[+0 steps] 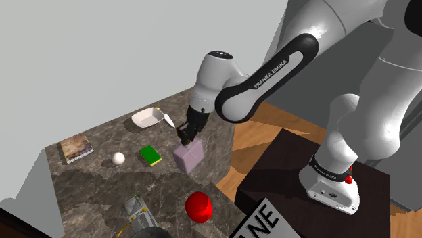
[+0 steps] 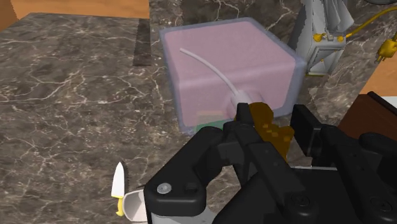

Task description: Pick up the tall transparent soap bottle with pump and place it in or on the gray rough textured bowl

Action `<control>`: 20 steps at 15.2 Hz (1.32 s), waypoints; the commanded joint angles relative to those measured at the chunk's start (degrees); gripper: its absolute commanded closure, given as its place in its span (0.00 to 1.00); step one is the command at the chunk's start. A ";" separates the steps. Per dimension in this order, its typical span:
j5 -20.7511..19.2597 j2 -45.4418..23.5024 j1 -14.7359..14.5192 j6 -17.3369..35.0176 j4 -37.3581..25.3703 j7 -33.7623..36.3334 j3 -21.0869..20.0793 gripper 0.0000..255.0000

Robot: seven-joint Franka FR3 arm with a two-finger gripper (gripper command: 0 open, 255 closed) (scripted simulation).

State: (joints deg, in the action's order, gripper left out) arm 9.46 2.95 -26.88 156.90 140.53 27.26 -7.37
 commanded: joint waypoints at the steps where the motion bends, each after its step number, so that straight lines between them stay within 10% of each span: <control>1: -2.69 -0.90 -1.04 -0.25 -1.44 5.24 -1.78 1.00; 20: -24.45 -15.80 -15.22 -12.82 -27.16 43.19 -10.17 1.00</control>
State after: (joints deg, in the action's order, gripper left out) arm -13.92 -11.66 -40.96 145.18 115.40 68.54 -17.33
